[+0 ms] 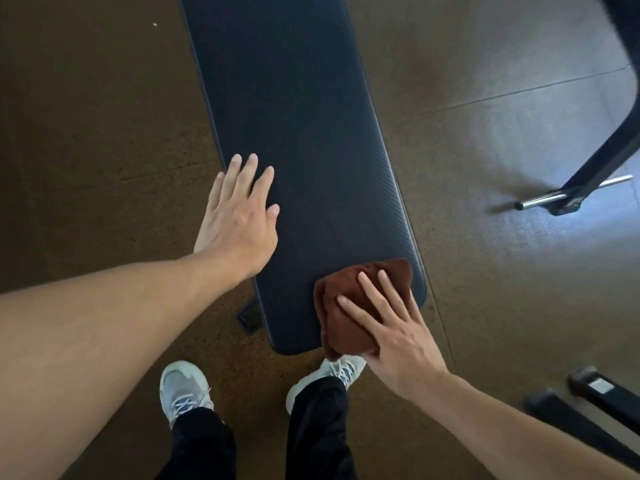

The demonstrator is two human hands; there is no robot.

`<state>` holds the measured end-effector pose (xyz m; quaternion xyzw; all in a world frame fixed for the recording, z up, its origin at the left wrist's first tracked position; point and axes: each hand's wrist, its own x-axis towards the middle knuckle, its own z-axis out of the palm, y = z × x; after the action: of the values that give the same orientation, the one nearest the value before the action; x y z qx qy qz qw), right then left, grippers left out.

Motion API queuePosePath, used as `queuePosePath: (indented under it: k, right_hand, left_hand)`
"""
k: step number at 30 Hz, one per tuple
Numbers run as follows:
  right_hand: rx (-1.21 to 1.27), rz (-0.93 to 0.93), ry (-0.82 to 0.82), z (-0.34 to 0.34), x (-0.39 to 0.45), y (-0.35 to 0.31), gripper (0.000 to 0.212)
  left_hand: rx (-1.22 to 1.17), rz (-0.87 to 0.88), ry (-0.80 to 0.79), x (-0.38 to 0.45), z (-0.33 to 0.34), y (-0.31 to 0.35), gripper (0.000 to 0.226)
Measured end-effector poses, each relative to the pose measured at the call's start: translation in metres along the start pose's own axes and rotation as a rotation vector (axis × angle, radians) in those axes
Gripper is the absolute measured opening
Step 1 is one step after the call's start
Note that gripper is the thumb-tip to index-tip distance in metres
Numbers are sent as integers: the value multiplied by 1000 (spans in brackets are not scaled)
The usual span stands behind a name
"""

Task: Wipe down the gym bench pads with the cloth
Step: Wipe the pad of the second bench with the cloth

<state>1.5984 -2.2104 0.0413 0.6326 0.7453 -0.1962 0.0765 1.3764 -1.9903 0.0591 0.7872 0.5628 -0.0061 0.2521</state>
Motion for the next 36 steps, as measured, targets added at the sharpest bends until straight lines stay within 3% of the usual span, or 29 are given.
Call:
queuePosePath:
  k: [3,9,13,18,24,29,36]
  right_hand:
    - [78,144,55,-3,24,-4,74]
    - [284,523,165,-47,151,19,74]
    - [517,580,151,-81,200,52,78]
    - [844,784,224,-79,149,51,61]
    - [983,1018,271,-53,71,33,47]
    - [925,978,177,-60,101,52,39]
    - [1163,774,40,-74,166,93,44]
  left_hand:
    - [58,18,-26,25,4,22,59]
    - [137,-27,-88,55,12,37,66]
    - [134,-64,-108,58,21,49,68]
    - [149,-42,-125,70,18,63,70]
    - [359,19,-212,129,6,99,75]
    - [217,-225,-353,175,11,128,87]
    - [188,-222,-426,179,19,122,87]
